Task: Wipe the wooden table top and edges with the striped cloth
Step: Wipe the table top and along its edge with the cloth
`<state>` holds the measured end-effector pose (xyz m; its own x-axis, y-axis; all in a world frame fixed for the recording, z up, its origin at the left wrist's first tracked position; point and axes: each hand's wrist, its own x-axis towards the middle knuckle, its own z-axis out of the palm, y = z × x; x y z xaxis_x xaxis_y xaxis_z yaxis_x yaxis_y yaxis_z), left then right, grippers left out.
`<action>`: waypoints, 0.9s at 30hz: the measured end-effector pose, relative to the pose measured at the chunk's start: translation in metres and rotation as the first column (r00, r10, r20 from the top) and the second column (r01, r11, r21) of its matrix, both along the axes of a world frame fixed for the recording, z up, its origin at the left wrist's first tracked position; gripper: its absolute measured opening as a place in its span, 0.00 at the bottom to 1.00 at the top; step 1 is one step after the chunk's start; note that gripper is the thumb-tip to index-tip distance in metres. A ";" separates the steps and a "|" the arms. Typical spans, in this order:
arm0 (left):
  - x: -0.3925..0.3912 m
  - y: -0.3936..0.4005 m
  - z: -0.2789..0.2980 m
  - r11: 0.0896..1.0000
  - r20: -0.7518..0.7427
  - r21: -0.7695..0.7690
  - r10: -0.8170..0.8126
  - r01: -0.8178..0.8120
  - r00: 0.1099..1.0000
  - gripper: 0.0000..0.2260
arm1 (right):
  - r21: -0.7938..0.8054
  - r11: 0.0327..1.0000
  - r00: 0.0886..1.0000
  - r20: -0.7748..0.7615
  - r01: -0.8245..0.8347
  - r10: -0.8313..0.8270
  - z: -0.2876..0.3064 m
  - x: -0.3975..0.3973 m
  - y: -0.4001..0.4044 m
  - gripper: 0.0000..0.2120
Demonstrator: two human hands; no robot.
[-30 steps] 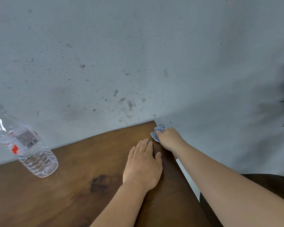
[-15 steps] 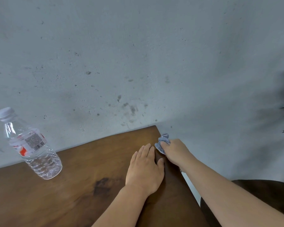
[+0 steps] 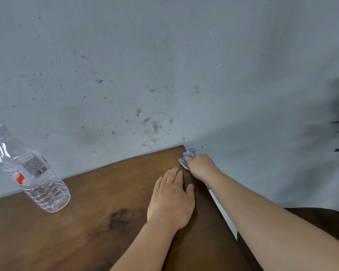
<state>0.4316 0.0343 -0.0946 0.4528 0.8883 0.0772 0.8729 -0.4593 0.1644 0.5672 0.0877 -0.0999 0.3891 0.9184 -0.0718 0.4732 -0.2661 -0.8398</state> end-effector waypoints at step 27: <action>-0.004 -0.011 -0.002 1.000 0.024 -0.022 0.008 -0.008 1.000 0.26 | 0.026 0.999 1.000 -0.013 0.020 -0.019 -0.011 -0.002 -0.034 0.18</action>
<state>0.4273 0.0236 -0.0970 0.4440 0.8934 0.0689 0.8722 -0.4485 0.1953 0.5648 0.0534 -0.1110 0.4061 0.9123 -0.0525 0.4575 -0.2527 -0.8526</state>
